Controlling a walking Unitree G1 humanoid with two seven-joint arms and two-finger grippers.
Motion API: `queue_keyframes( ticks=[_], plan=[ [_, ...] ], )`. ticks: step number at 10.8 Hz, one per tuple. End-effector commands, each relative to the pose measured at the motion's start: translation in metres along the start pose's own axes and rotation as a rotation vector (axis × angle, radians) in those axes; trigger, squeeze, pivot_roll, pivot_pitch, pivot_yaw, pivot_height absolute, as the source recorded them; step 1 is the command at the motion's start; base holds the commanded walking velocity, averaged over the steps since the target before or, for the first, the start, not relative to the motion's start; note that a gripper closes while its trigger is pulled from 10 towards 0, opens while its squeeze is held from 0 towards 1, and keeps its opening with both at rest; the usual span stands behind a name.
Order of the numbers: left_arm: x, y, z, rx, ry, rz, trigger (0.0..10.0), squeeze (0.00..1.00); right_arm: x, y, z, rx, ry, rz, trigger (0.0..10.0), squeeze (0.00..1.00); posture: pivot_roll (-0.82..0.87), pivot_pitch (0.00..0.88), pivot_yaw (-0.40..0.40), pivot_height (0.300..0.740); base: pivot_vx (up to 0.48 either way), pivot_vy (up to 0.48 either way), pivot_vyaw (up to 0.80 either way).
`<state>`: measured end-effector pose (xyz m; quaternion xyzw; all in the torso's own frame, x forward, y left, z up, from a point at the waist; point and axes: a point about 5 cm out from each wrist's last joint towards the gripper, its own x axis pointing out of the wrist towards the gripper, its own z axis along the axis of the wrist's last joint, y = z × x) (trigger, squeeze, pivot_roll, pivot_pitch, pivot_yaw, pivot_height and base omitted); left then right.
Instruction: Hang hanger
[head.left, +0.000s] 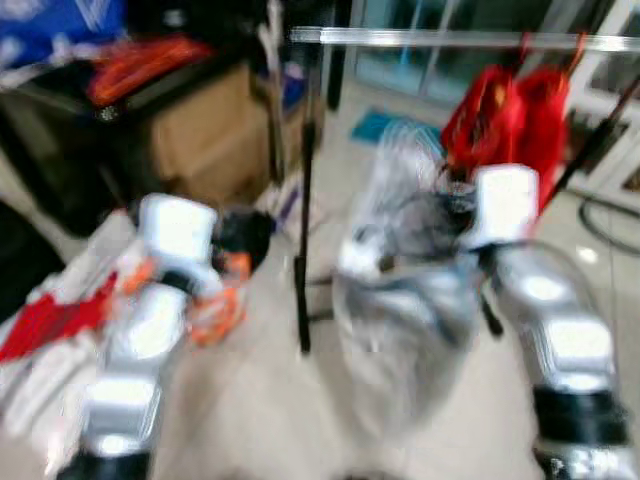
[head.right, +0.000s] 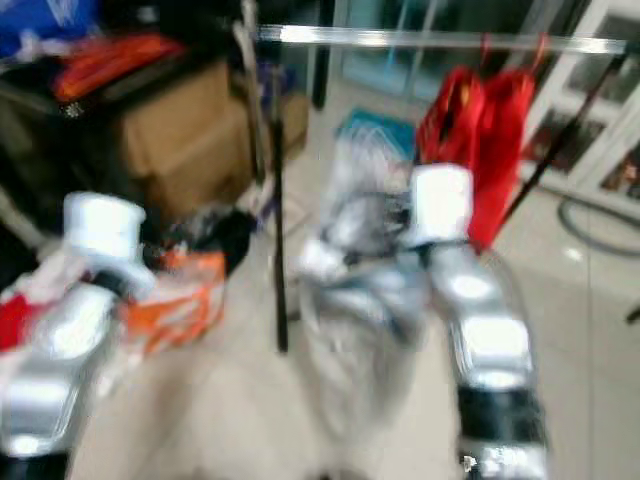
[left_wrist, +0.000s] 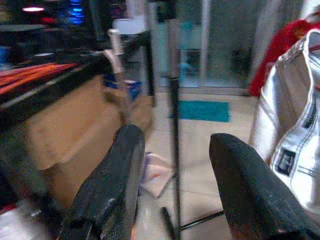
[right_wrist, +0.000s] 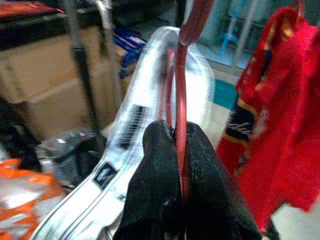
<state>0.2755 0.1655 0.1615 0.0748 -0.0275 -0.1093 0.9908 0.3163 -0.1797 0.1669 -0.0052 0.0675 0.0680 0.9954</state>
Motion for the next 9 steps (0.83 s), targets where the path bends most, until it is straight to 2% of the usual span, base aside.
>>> queue_keyframes(
  ticks=[1,4,5,6,9],
  plan=[
    [-0.002,0.009,0.003,0.017,-0.006,0.024,10.0,0.0,0.004,0.011,0.018,-0.021,-0.073,0.064,10.0,0.0,0.05,0.088,-0.045,0.74,0.48,0.0,0.0],
    [-0.003,0.011,0.005,0.008,-0.012,0.031,10.0,0.0,0.012,0.013,0.029,-0.026,-0.096,0.097,10.0,0.0,0.07,0.073,-0.046,0.74,0.48,0.0,0.0],
    [-0.006,0.007,0.004,-0.038,-0.015,0.035,10.0,0.0,0.011,0.015,0.029,-0.014,-0.106,0.102,10.0,0.0,0.07,0.062,-0.037,0.74,0.48,0.0,0.0],
    [-0.009,-0.004,0.004,-0.108,-0.04,0.035,10.0,0.0,0.007,0.017,0.023,0.03,-0.116,0.097,10.0,0.0,0.08,0.049,-0.032,0.74,0.48,0.0,0.0],
    [-0.006,-0.008,0.003,-0.108,-0.034,0.025,10.0,0.0,0.006,0.012,0.016,0.059,-0.122,0.058,10.0,0.0,0.09,0.021,-0.001,0.74,0.466,0.0,0.0]
  ],
)
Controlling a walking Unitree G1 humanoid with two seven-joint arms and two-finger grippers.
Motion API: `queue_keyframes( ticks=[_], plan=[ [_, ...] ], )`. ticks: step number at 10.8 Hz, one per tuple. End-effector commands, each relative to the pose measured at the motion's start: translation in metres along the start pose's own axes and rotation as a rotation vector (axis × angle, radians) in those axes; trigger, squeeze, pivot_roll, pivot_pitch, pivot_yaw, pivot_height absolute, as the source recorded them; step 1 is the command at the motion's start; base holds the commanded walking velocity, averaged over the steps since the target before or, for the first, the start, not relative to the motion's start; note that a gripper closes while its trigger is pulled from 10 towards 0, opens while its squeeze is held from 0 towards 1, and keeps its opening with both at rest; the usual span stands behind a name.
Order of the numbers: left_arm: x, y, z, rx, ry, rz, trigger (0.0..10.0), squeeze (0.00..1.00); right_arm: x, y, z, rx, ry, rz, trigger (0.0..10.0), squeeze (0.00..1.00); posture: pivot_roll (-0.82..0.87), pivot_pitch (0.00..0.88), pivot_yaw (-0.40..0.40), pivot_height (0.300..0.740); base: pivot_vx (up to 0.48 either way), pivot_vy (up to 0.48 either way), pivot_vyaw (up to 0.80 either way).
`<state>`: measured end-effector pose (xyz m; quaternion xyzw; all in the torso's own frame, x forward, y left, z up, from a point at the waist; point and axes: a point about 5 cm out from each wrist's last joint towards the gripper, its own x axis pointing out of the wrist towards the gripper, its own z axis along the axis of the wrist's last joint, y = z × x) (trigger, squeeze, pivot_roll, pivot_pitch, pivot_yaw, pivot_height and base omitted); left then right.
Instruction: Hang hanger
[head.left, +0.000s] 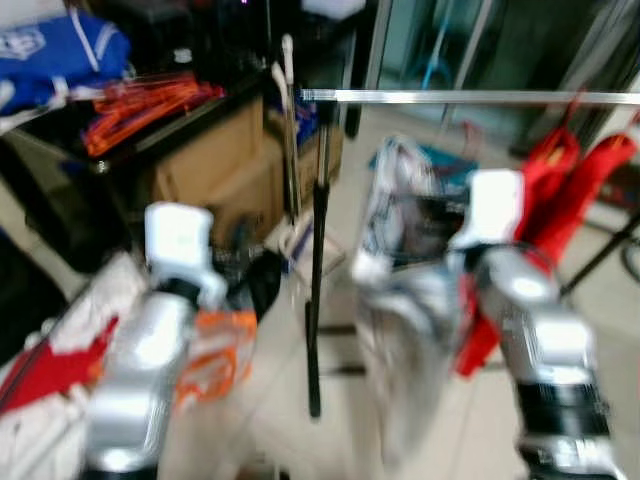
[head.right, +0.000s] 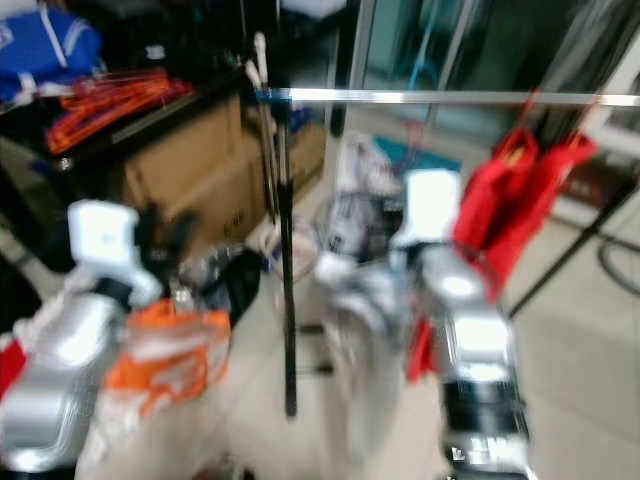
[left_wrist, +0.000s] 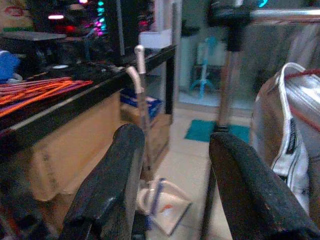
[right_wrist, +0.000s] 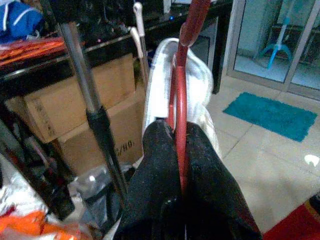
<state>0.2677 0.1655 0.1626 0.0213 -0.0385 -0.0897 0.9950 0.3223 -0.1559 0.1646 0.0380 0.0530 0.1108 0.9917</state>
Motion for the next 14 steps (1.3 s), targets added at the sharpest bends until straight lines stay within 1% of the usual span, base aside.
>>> queue_keyframes(
  ticks=[1,2,3,4,5,7,8,9,10,11,12,13,14],
  plan=[
    [0.004,-0.009,0.003,-0.002,-0.004,-0.039,10.0,0.0,-0.004,-0.01,0.019,-0.033,-0.101,-0.045,10.0,0.0,0.09,0.02,0.024,0.74,0.461,0.0,0.0],
    [0.004,-0.011,0.002,-0.009,-0.004,-0.05,10.0,0.0,-0.005,-0.01,0.016,-0.048,-0.102,-0.053,10.0,0.0,0.09,0.017,0.034,0.74,0.442,0.0,0.0],
    [-0.001,-0.02,-0.012,-0.019,0.021,-0.106,10.0,0.0,-0.012,-0.002,0.002,-0.098,-0.086,-0.049,10.0,0.0,0.09,0.017,0.045,0.74,0.0,0.0,0.0],
    [-0.002,-0.021,-0.013,-0.019,0.021,-0.113,10.0,0.0,-0.013,-0.001,0.001,-0.097,-0.086,-0.05,10.0,0.0,0.09,0.017,0.045,0.74,0.0,0.0,0.0],
    [-0.006,-0.024,-0.018,0.007,0.003,-0.131,10.0,0.0,-0.014,0.002,-0.01,-0.119,-0.072,-0.061,10.0,0.0,0.1,0.015,0.039,0.74,0.0,0.0,0.0],
    [-0.008,-0.025,-0.018,0.025,0.007,-0.15,10.0,0.0,-0.012,0.0,-0.007,-0.102,-0.097,-0.098,10.0,0.0,0.1,0.008,0.034,0.74,0.0,0.0,0.0],
    [-0.005,-0.023,-0.012,0.047,-0.023,-0.156,10.0,0.0,-0.009,-0.002,-0.002,-0.095,-0.106,-0.114,10.0,0.0,0.1,0.01,0.031,0.74,0.0,0.0,0.0],
    [0.001,-0.019,-0.007,0.061,-0.017,-0.155,10.0,0.0,-0.001,-0.003,0.003,-0.1,-0.108,-0.113,10.0,0.0,0.1,0.013,0.03,0.74,0.0,0.0,0.0],
    [0.006,-0.013,-0.005,0.074,-0.008,-0.165,10.0,0.0,0.012,0.001,0.012,-0.109,-0.111,-0.081,10.0,0.0,0.09,0.011,0.031,0.74,0.0,0.0,0.0],
    [0.009,-0.012,-0.001,0.078,-0.013,-0.177,10.0,0.0,0.021,0.004,0.019,-0.107,-0.113,-0.062,10.0,0.0,0.09,0.011,0.031,0.74,0.0,0.0,0.0],
    [0.01,-0.013,0.002,0.075,-0.02,-0.195,10.0,0.0,0.031,0.007,0.021,-0.121,-0.092,-0.036,10.0,0.0,0.09,0.007,0.032,0.74,0.0,0.0,0.0],
    [0.01,-0.018,0.003,0.073,-0.012,-0.236,10.0,0.0,0.045,0.01,0.02,-0.136,-0.049,-0.004,10.0,0.0,0.09,0.007,0.032,0.74,0.0,0.0,0.0],
    [0.008,-0.021,0.004,0.065,-0.013,-0.264,10.0,0.0,0.054,0.01,0.023,-0.154,-0.036,-0.003,10.0,0.0,0.1,0.014,0.029,0.74,0.0,0.0,0.0]
  ],
)
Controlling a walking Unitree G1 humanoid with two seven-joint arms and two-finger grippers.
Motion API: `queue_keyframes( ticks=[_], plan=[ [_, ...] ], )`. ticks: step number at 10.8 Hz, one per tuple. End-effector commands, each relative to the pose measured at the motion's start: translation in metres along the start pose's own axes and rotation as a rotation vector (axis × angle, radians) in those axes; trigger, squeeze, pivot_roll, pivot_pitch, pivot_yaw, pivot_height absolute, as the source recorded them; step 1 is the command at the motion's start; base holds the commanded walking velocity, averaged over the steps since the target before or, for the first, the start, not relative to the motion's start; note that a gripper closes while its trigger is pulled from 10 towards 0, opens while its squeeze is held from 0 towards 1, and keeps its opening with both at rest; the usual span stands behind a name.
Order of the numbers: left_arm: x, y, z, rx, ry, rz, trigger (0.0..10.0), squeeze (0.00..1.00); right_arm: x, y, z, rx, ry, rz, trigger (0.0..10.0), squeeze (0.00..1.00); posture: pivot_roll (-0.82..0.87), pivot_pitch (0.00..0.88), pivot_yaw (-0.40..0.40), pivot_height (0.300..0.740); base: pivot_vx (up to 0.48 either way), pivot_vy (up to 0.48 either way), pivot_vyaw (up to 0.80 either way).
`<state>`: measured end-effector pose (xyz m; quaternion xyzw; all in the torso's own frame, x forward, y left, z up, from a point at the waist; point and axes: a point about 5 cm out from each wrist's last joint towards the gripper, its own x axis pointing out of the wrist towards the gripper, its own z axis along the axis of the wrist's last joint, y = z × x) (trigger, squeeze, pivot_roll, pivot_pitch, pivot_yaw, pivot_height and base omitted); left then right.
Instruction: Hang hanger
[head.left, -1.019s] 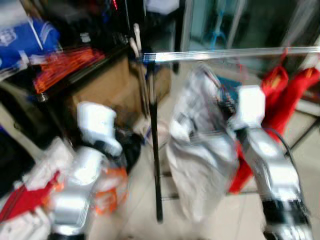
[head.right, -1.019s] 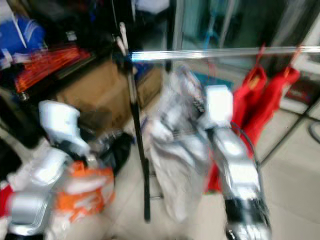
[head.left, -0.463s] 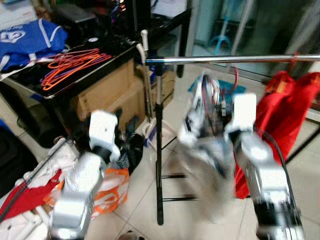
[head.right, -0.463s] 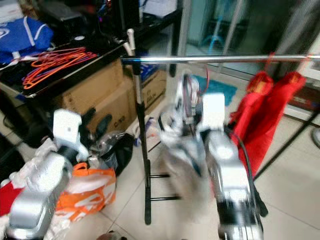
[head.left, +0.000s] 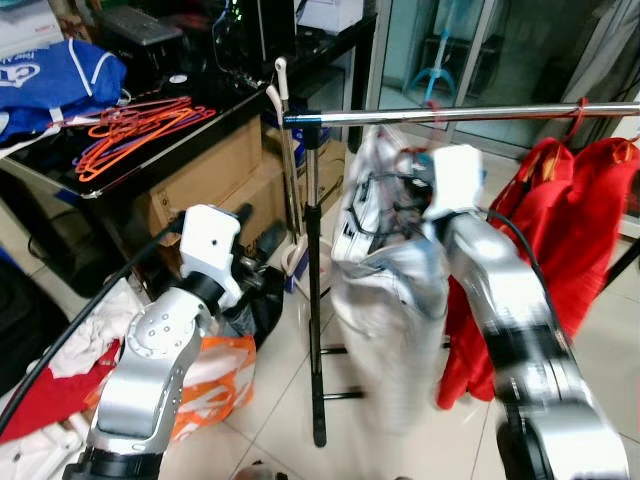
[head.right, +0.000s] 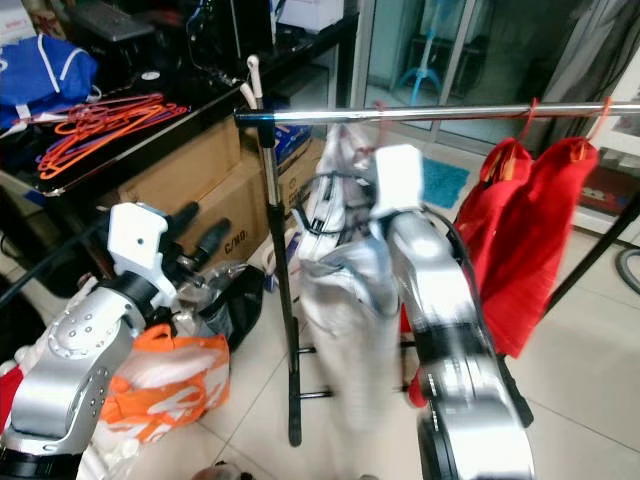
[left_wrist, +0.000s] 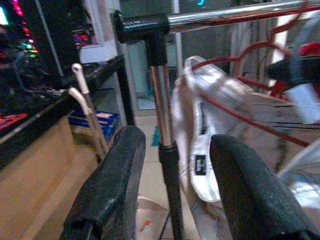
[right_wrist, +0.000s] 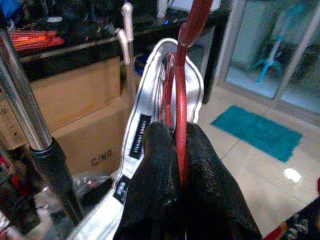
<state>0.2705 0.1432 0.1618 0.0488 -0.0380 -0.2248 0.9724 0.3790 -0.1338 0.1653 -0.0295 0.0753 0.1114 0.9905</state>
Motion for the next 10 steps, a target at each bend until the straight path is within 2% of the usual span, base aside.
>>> queue_keyframes(
  ticks=[1,3,4,5,6,8,10],
  plan=[
    [-0.001,-0.007,0.01,-0.008,-0.036,-0.068,10.0,0.0,0.007,-0.002,0.028,-0.032,-0.105,0.004,10.0,0.0,0.11,0.028,0.023,0.74,0.0,0.0,0.0],
    [-0.005,-0.019,0.02,-0.052,-0.09,-0.176,10.0,0.0,0.014,-0.007,0.038,-0.03,-0.115,-0.017,10.0,0.0,0.11,0.05,0.018,0.74,0.0,0.0,0.0],
    [-0.008,-0.032,0.025,-0.073,-0.091,-0.3,10.0,0.0,0.02,-0.009,0.043,-0.055,-0.114,-0.022,10.0,0.0,0.12,0.063,0.021,0.74,0.0,0.0,0.0],
    [-0.008,-0.037,0.025,-0.051,-0.066,-0.348,10.0,0.0,0.024,-0.011,0.044,-0.075,-0.091,-0.026,10.0,0.0,0.12,0.075,0.022,0.74,0.0,0.0,0.0],
    [-0.008,-0.036,0.025,-0.038,-0.059,-0.35,10.0,0.0,0.026,-0.011,0.045,-0.073,-0.08,-0.034,10.0,0.0,0.12,0.089,0.023,0.74,0.0,0.0,0.0],
    [-0.006,-0.016,0.03,0.001,-0.02,-0.263,10.0,0.0,0.032,-0.008,0.047,-0.063,-0.013,-0.065,10.0,0.0,0.15,0.161,0.02,0.74,0.0,0.0,0.0],
    [-0.013,-0.007,0.034,0.029,0.003,-0.248,10.0,0.0,0.034,-0.005,0.046,-0.057,0.008,-0.074,10.0,0.0,0.17,0.212,0.013,0.74,0.0,0.0,0.0]
  ],
)
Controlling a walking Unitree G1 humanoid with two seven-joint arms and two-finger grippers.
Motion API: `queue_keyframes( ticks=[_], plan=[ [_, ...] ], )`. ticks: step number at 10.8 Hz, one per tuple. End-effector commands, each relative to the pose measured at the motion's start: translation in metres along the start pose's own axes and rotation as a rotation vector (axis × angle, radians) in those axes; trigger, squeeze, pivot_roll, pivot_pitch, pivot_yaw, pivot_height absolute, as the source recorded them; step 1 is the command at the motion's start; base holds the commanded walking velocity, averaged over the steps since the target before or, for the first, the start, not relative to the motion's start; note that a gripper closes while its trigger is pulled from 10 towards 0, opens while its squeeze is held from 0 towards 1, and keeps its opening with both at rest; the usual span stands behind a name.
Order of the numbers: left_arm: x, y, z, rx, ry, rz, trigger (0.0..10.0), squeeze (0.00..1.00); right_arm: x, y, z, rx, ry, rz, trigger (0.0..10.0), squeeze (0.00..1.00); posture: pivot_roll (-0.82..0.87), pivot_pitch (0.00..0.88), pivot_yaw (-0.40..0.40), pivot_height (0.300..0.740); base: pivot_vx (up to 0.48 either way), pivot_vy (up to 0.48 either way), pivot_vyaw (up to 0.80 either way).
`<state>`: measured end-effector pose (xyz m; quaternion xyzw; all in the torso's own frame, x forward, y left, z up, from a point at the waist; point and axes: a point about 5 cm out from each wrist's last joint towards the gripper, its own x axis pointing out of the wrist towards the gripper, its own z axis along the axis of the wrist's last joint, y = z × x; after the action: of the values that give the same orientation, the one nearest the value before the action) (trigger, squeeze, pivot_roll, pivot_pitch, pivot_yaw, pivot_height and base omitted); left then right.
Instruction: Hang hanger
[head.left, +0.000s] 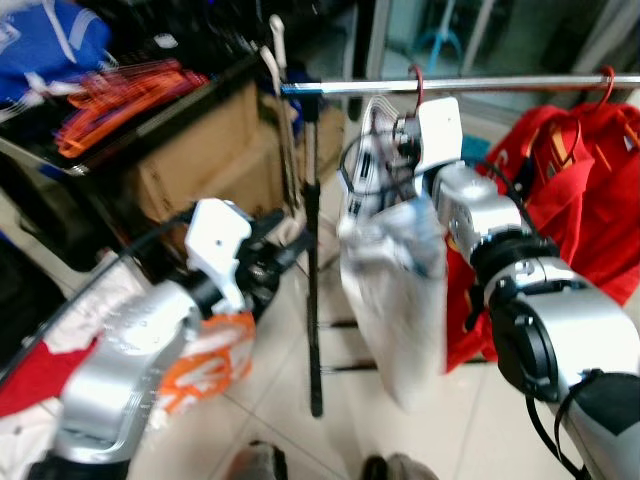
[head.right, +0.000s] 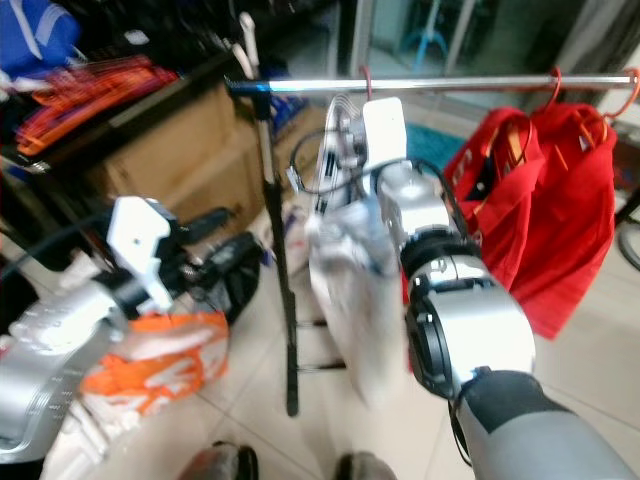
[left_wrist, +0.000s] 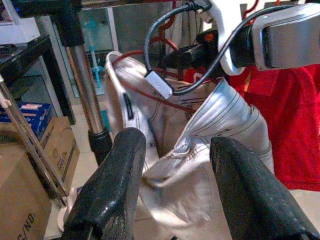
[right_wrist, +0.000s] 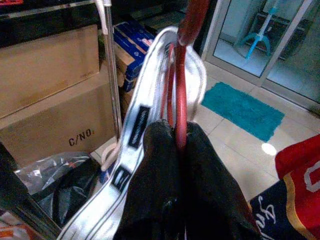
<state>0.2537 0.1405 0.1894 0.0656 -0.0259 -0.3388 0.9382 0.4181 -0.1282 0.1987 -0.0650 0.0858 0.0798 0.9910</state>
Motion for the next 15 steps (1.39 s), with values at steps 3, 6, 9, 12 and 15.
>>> queue_keyframes(
  ticks=[3,6,9,12,15],
  plan=[
    [-0.011,-0.004,0.001,0.003,0.03,-0.001,10.0,0.0,0.002,0.012,-0.001,0.011,0.017,0.019,10.0,0.0,0.19,0.225,-0.008,0.74,0.0,0.0,0.0],
    [-0.012,-0.006,0.003,-0.008,0.037,0.023,10.0,0.0,0.001,0.015,-0.012,0.006,0.049,0.037,10.0,0.07,0.19,0.217,-0.019,0.74,0.0,0.0,0.0],
    [-0.002,-0.007,0.005,-0.018,0.009,0.039,10.0,0.0,-0.001,0.0,0.001,0.025,-0.024,-0.011,10.0,1.0,0.16,0.186,-0.019,0.74,0.0,0.0,0.0],
    [0.002,-0.004,0.003,-0.019,0.019,0.119,10.0,0.0,-0.003,-0.007,0.013,0.028,-0.097,-0.016,10.0,1.0,0.14,0.172,-0.012,0.74,0.0,0.0,0.0],
    [0.004,-0.002,-0.003,-0.03,0.053,0.224,10.0,0.0,-0.034,-0.017,0.023,0.045,-0.25,0.053,10.0,0.0,0.1,0.128,-0.014,0.74,0.0,0.0,0.0]
  ],
)
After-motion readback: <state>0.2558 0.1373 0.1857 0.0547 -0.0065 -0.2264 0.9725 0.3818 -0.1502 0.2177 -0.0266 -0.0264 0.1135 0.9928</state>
